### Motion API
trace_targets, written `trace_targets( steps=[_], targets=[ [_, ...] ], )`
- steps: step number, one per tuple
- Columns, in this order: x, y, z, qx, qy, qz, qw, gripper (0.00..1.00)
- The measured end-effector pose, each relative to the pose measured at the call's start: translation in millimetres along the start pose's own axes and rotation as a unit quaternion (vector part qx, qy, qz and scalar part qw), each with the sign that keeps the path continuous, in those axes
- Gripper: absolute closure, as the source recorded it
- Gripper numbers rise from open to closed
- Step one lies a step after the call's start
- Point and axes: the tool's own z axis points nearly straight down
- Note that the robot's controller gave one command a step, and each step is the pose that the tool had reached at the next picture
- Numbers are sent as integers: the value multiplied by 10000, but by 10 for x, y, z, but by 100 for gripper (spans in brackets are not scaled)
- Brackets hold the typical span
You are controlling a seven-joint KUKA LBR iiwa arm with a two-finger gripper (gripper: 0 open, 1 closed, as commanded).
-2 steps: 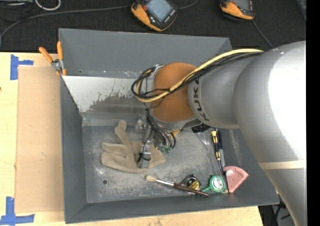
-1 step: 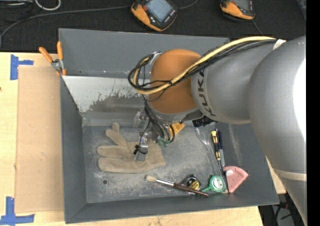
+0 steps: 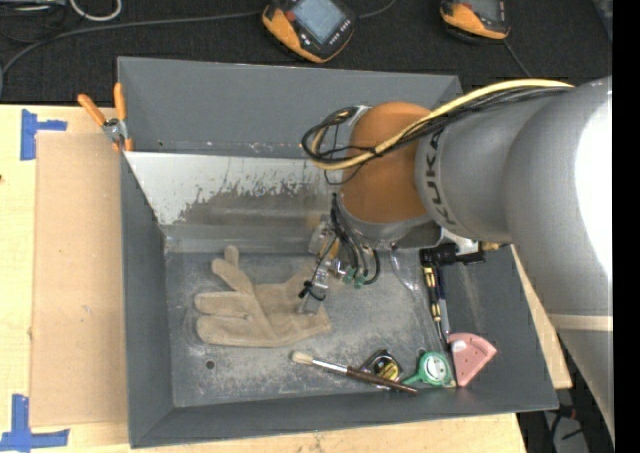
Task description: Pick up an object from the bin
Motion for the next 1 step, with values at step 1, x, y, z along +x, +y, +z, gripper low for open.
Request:
trace_targets(
  steps=[1],
  targets=[
    [-12,158,291,-26,-56,-645,9979,0]
  ],
)
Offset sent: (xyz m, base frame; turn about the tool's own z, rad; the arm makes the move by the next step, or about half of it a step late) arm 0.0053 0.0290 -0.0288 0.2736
